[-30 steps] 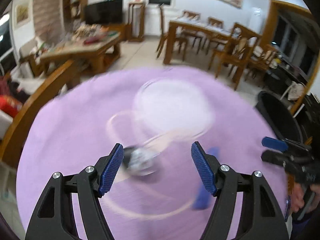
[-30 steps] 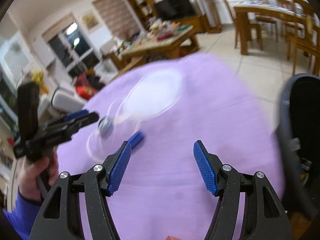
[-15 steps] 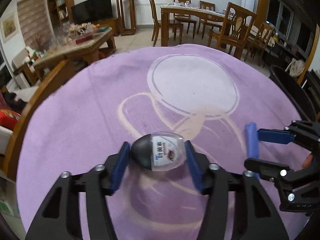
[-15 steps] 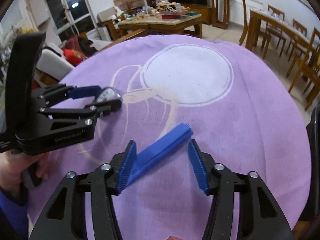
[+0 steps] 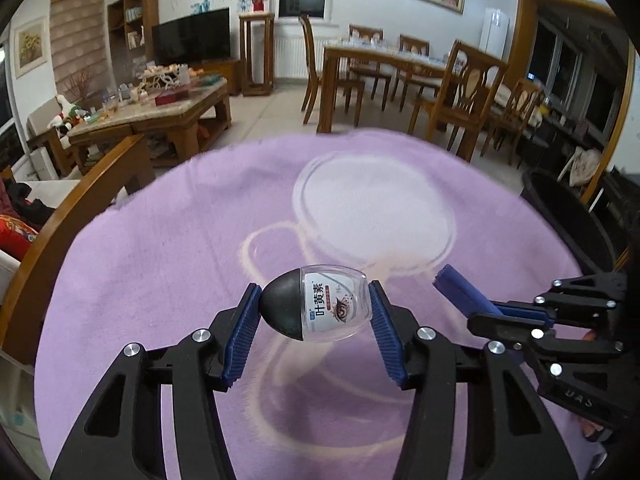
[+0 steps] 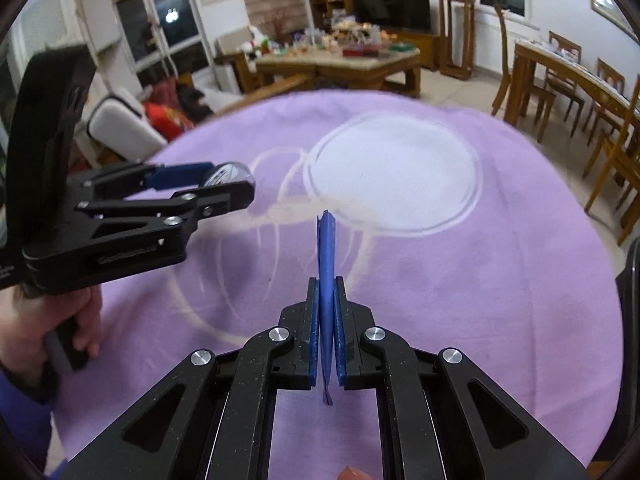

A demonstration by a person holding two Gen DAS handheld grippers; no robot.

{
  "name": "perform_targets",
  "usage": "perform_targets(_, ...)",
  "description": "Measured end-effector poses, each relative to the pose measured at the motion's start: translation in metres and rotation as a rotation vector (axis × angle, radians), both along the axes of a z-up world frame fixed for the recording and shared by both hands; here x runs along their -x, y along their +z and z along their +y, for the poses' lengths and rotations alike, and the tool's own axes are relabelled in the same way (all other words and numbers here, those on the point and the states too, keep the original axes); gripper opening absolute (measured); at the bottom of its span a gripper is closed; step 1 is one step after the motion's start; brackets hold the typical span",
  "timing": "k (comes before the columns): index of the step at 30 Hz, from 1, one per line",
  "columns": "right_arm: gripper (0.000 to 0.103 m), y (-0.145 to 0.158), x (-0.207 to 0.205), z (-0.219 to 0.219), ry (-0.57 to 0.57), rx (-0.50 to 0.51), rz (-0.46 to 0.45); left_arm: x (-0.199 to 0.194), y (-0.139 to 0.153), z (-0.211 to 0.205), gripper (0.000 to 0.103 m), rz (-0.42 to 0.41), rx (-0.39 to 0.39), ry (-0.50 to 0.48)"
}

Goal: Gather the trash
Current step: 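Carry the bottle and blue strip over the black bin and open both tools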

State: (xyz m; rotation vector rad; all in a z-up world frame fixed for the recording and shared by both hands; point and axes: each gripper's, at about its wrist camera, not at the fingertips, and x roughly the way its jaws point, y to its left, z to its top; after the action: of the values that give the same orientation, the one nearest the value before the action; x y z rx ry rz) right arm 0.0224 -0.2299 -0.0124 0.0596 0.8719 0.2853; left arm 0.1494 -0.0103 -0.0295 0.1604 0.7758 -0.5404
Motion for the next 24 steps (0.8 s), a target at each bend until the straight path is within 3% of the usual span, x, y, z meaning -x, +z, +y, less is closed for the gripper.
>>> perform_targets(10, 0.007, 0.052, 0.039, -0.093, -0.092, -0.097, -0.143, 0.039, 0.057, -0.072, 0.053, -0.137, 0.071, -0.112)
perform_targets(18, 0.008, 0.074, 0.080, -0.213, -0.260, -0.137, -0.219, 0.062, 0.068, -0.153, 0.053, -0.175, 0.082, -0.243)
perform_targets(24, 0.008, 0.068, 0.114, -0.293, -0.375, -0.172, -0.240, 0.079, 0.066, -0.217, 0.053, -0.181, 0.081, -0.351)
